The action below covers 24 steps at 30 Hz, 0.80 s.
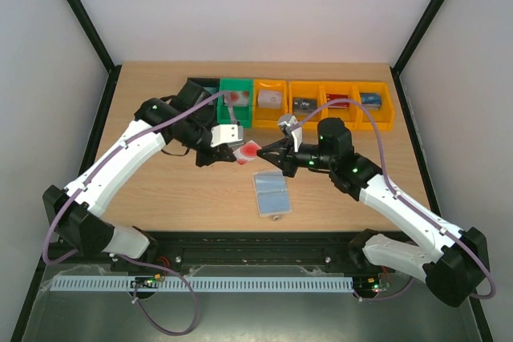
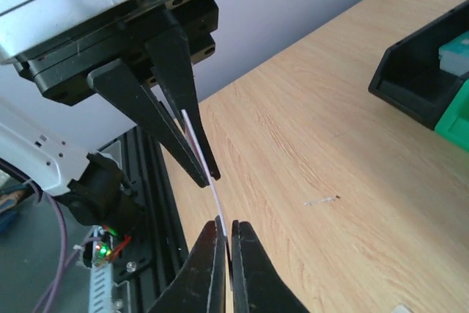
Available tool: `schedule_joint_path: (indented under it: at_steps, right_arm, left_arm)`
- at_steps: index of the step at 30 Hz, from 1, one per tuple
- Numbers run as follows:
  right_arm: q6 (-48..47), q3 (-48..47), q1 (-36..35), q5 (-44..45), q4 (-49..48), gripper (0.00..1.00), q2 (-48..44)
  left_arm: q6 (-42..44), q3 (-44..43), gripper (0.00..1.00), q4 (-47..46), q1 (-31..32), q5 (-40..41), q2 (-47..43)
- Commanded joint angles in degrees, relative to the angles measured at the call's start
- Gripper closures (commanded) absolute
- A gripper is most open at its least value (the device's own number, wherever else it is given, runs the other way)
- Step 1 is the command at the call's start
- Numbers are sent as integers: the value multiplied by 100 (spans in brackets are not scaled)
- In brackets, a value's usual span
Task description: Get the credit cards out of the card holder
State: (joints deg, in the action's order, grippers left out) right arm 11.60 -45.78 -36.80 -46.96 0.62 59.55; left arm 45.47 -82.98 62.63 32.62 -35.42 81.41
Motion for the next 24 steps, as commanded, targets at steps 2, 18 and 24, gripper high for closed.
schedule_joint_path:
  at_steps: [2,18,24]
  right_arm:
    - [395,-29,-29,-75,-549,98,-88]
    - [4725,-1433,540,2482,-2626,98,2490]
    - [5274,-2819,533,3678,-2643,98,4297]
  left_arm:
    - [164,-83,98,256,22,-244,-87]
    - [-2536,578,1,-2458,-2587,645,-250]
    - [-3349,1002,1,-3303,-3253,472,-244]
